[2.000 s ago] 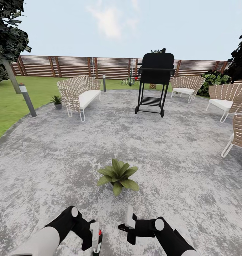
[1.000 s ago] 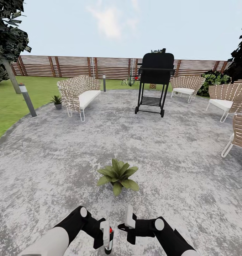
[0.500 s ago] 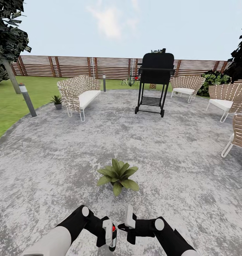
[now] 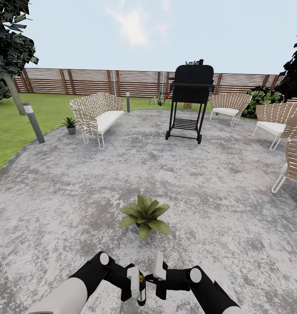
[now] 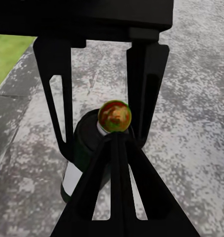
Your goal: Pick up the pesticide atomizer in the garden and spray insectifuge to fully cover both potted plants in the garden.
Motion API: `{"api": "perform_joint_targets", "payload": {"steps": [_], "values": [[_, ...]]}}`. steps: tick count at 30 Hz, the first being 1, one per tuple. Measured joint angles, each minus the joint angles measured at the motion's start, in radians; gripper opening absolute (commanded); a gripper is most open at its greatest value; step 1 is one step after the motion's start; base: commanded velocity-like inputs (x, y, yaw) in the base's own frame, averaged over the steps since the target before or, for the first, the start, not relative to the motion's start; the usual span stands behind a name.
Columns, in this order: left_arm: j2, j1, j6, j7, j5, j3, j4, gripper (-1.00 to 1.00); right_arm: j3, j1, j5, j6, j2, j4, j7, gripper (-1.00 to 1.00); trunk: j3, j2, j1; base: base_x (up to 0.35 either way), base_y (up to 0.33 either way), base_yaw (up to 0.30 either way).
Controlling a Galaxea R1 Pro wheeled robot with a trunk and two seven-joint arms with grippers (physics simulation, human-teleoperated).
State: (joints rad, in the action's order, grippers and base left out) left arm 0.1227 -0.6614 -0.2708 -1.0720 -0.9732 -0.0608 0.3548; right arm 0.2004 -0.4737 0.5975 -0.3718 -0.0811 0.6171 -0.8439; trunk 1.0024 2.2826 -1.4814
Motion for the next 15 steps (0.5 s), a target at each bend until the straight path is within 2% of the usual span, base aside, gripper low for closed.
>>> {"api": "perform_joint_targets", "payload": {"steps": [11, 13, 15], "values": [[-0.009, 0.001, 0.001, 0.0, -0.002, 0.007, -0.003, -1.0, 0.0, 0.0, -0.001, 0.0, 0.0, 0.0, 0.0, -1.0, 0.0, 0.0, 0.0, 0.0, 0.0, 0.0], [-0.015, 0.004, 0.001, -0.001, -0.009, 0.01, -0.004, -1.0, 0.0, 0.0, -0.001, -0.001, 0.0, 0.0, -0.001, -1.0, 0.0, 0.0, 0.0, 0.0, 0.0, 0.0], [-0.04, 0.008, 0.002, -0.001, -0.016, 0.012, -0.002, -1.0, 0.0, 0.0, 0.0, -0.001, 0.0, -0.001, 0.0, -1.0, 0.0, 0.0, 0.0, 0.0, 0.0, 0.0]]}}
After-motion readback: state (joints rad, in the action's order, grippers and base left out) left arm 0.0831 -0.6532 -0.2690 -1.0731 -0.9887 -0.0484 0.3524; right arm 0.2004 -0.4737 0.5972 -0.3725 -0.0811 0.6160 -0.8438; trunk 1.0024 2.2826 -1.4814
